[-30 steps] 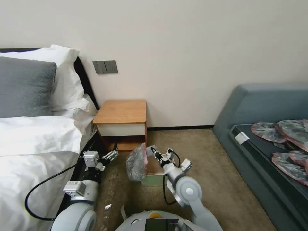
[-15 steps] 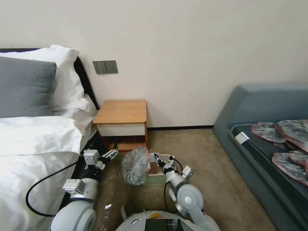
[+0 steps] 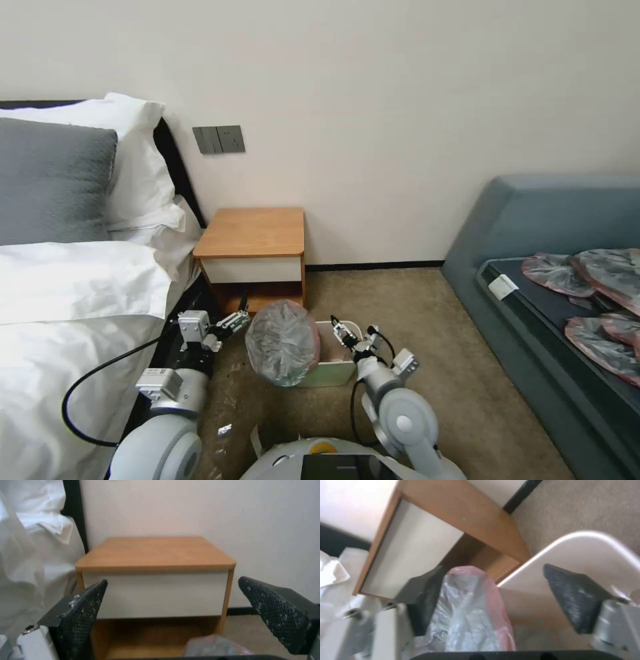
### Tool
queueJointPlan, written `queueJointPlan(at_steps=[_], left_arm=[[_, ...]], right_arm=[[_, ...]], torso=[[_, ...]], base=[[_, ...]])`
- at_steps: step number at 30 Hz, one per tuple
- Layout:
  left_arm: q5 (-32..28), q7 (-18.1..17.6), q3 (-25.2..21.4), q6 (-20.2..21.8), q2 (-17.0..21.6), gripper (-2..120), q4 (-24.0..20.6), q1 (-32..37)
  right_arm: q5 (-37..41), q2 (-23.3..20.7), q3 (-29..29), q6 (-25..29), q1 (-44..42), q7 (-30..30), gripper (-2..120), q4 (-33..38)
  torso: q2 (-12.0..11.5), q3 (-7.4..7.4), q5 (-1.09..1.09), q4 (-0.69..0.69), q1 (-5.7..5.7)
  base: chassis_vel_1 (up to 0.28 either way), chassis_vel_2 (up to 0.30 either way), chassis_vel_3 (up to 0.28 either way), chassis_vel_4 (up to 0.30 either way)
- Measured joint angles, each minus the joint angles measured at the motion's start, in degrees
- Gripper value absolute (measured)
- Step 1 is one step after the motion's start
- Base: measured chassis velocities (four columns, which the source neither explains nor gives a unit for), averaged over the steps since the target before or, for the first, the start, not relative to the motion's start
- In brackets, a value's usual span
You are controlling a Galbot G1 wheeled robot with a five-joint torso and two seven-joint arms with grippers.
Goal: Pick up the garbage bag from the table and place it over the trash can.
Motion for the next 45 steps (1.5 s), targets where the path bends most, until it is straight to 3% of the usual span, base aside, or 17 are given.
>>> queueJointPlan(at_steps=[5,15,22,30,45], left_arm=[[-0.21,-0.58,1.23,0.62,1.11,100,0.0,-0.48],[2.08,-1.34,7.34,0.87,1.65,91,2.77,-0.42],[5.68,-5.45,11.54,1.92,1.34,70,8.94,-1.17],[6.43,-7.5,13.0,2.41,0.82,74,14.15,-2.19],[4.46,-9.12,15.91,5.6,0.86,74,18.15,-5.34]], right_arm=[[-0.08,0.15,2.19,-0.15,-1.72,0.0,98,2.91],[-0.27,0.39,5.06,-0.14,-3.86,0.06,100,4.98],[-0.26,0.58,7.47,0.02,-5.11,0.22,100,5.69],[-0.39,1.13,7.68,0.2,-5.15,0.31,100,5.69],[-1.93,1.91,7.9,1.07,-5.39,0.61,100,5.16]], torso=[[0.0,0.0,0.0,0.0,0.0],[0.0,0.0,0.01,0.0,0.0],[0.0,0.0,0.0,0.0,0.0],[0.0,0.0,0.0,0.0,0.0],[0.0,0.01,0.0,0.0,0.0]], base=[[0.0,0.0,0.0,0.0],[0.0,0.0,0.0,0.0],[0.0,0.0,0.0,0.0],[0.0,0.0,0.0,0.0],[0.0,0.0,0.0,0.0]])
